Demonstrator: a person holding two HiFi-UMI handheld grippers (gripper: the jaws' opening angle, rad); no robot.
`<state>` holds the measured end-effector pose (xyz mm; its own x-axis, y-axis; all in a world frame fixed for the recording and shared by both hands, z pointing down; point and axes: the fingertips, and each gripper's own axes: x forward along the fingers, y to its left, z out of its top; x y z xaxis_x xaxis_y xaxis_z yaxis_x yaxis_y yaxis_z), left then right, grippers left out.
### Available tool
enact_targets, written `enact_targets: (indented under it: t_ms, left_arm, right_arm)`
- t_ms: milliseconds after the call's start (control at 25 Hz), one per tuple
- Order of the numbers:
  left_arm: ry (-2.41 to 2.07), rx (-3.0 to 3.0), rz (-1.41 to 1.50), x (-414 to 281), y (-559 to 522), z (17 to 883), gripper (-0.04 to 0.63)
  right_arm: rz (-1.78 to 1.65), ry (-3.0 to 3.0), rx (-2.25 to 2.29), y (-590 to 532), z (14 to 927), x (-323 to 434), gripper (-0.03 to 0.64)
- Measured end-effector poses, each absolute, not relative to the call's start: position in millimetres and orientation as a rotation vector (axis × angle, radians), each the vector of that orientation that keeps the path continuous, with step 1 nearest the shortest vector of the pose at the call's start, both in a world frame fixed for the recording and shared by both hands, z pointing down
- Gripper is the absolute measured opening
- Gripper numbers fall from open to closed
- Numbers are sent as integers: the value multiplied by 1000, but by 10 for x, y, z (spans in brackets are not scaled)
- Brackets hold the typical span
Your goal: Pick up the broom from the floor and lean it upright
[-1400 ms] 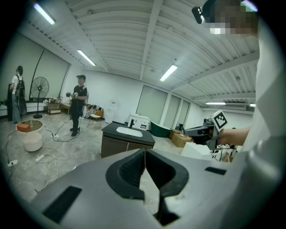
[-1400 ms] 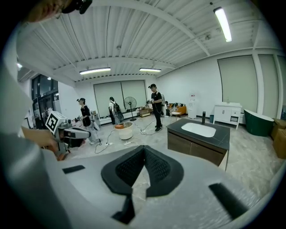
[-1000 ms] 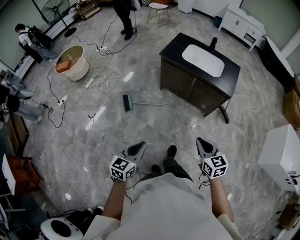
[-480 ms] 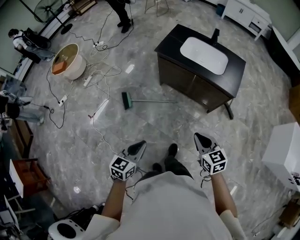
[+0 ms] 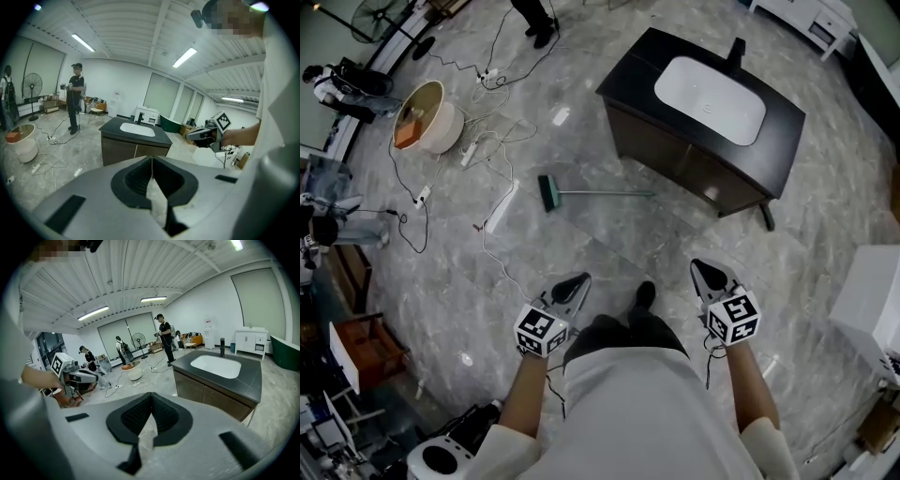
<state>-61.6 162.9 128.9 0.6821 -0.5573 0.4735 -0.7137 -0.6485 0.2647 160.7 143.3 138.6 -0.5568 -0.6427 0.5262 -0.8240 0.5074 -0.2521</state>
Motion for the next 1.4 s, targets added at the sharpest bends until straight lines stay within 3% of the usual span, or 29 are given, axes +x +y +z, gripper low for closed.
enact_targets:
  t_ms: [760, 1400]
  left_arm:
    - [-889, 2398, 541, -784, 414, 2703, 11]
    - [-756, 2481, 679, -967, -539, 5202, 11]
  right_arm:
    - [789, -2260, 1158, 407, 2725, 1266, 0]
    - [832, -2269, 1030, -411, 5105, 598, 0]
